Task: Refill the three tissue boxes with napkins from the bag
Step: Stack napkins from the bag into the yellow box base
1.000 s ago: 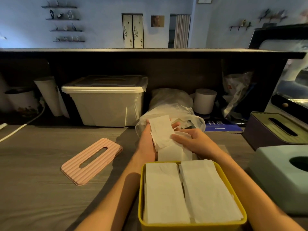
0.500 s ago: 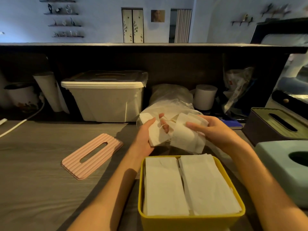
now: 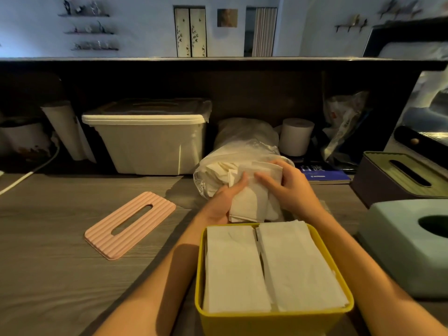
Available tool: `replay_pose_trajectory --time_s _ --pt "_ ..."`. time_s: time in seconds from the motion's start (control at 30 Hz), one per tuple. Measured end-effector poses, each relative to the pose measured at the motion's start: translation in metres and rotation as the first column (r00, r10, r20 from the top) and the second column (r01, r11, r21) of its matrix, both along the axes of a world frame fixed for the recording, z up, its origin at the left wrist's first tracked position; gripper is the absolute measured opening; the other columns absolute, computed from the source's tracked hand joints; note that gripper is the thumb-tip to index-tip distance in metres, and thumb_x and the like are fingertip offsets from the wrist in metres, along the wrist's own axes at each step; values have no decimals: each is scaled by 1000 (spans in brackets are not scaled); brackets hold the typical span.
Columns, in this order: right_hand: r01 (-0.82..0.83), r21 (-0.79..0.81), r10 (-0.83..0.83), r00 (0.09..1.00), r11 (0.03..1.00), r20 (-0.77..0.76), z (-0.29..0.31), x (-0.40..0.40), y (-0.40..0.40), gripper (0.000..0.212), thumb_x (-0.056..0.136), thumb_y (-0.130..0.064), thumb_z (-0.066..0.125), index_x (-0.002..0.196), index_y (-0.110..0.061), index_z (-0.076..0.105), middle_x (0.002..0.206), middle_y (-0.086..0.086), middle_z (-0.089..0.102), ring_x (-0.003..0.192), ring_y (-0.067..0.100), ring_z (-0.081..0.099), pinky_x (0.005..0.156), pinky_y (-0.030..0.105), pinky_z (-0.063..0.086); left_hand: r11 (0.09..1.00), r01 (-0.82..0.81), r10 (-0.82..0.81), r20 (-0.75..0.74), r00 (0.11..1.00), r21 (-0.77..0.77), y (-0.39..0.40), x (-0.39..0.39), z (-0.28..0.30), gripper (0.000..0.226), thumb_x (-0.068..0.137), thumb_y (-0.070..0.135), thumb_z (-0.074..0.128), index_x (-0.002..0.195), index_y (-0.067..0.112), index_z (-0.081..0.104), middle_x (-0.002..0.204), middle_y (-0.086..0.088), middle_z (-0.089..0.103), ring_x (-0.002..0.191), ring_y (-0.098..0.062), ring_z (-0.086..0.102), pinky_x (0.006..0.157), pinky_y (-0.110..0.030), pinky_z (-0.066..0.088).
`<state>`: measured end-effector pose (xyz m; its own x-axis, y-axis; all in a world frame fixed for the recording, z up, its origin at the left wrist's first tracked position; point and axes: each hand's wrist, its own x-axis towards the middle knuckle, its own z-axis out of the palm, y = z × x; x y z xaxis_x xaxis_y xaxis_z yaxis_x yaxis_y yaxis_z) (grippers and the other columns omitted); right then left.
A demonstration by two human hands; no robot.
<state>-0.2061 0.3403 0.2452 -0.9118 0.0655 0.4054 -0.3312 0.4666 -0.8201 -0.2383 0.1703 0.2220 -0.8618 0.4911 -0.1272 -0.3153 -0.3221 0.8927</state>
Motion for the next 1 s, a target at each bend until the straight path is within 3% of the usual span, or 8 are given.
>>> replay_pose_trajectory --time_s 0.1,0.3,0.43,0.57,0.67,0.83,0.9,1.0 --pt "-12 17 11 996 1000 85 -2 -1 5 25 101 -40 58 110 -18 67 98 -4 70 91 9 67 71 24 58 999 -26 26 -6 1000 -32 -1 -3 -2 53 100 47 54 138 11 58 132 -21 64 125 -38 60 114 -59 38" --pt "80 -17 -80 997 997 1 -4 -4 14 11 101 -31 61 108 -37 66 95 -25 65 89 -14 62 69 11 52 999 -34 34 70 997 3 -3 -5 -1 59 94 52 58 140 14 54 131 -19 66 123 -38 62 111 -59 41" --pt "162 -157 -179 978 974 -102 2 -1 20 14 100 -28 62 113 -31 68 96 -21 67 90 -15 63 69 7 52 992 -109 99 137 986 65 -9 -5 2 44 100 49 52 127 15 60 106 -16 76 100 -34 72 91 -51 55" --pt "96 -404 -132 989 910 -62 18 4 23 20 98 -34 63 117 -32 68 103 -14 71 97 1 69 72 15 56 985 -170 164 119 979 38 -13 -5 3 47 100 48 54 132 14 58 112 -11 74 106 -30 69 96 -45 51" --pt "6 -549 17 999 836 37 25 6 22 21 99 -37 61 117 -32 70 101 -11 75 99 8 72 74 22 60 988 -118 106 115 988 102 -11 -2 5 27 103 41 51 110 19 64 78 -8 76 79 -24 70 78 -38 56" --pt "-128 -479 191 978 868 86 20 9 7 23 99 -33 62 118 -24 71 104 -7 77 101 11 73 78 25 60 999 -31 30 43 999 31 -4 0 1 40 94 57 56 111 23 65 111 -4 72 88 -17 71 82 -37 59" --pt "-119 -364 150 987 924 57 16 10 1 23 98 -31 64 115 -21 74 103 -8 77 100 7 72 79 22 58 1000 -7 6 70 998 21 -1 4 3 51 93 65 51 115 21 66 125 -13 69 95 -22 73 84 -39 58" --pt "-54 -208 54 999 977 -3 6 8 -6 12 97 -28 67 106 -28 75 92 -13 75 90 6 71 69 16 56 993 102 -107 85 991 64 0 7 6 73 89 77 36 124 20 64 121 -17 72 104 -31 72 93 -47 55"
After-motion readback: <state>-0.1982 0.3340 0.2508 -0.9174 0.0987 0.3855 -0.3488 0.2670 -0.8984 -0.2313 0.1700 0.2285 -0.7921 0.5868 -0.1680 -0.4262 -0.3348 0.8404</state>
